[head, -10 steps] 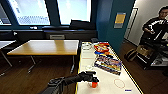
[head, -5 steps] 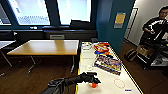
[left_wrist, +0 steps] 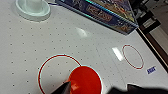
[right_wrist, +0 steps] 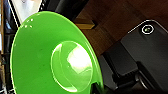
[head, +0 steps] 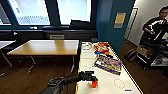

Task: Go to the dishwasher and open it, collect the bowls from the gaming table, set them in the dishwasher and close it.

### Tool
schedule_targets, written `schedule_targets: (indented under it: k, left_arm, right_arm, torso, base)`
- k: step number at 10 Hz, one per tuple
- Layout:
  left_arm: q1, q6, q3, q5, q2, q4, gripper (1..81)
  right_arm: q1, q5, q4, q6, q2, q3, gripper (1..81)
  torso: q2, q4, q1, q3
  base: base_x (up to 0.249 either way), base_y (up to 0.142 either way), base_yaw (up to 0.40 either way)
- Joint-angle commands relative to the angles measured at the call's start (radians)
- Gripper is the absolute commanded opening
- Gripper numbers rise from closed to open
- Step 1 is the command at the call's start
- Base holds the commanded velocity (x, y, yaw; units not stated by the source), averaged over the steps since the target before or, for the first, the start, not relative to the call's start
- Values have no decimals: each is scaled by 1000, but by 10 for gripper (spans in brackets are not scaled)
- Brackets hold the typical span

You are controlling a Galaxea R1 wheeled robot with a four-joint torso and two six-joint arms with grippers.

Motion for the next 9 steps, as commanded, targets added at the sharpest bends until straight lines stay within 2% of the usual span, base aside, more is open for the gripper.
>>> schedule_targets:
  k: [1,7,9]
  left_arm:
    - [-168,-4,20,13,68,-1,811]
    - [-170,-5,11,13,68,2,811]
    - [-170,-5,6,13,68,5,811]
  right_arm:
    - [61,-71,-18,1,-46,25,10]
    - [56,-71,-18,3,-48,19,10]
    - [57,-71,-23,1,-52,22,10]
  torso:
    - [0,0,0,0]
    - [0,0,0,0]
    - [0,0,0,-35]
  base:
    - [0,0,0]
    - [0,0,0]
    - [0,0,0]
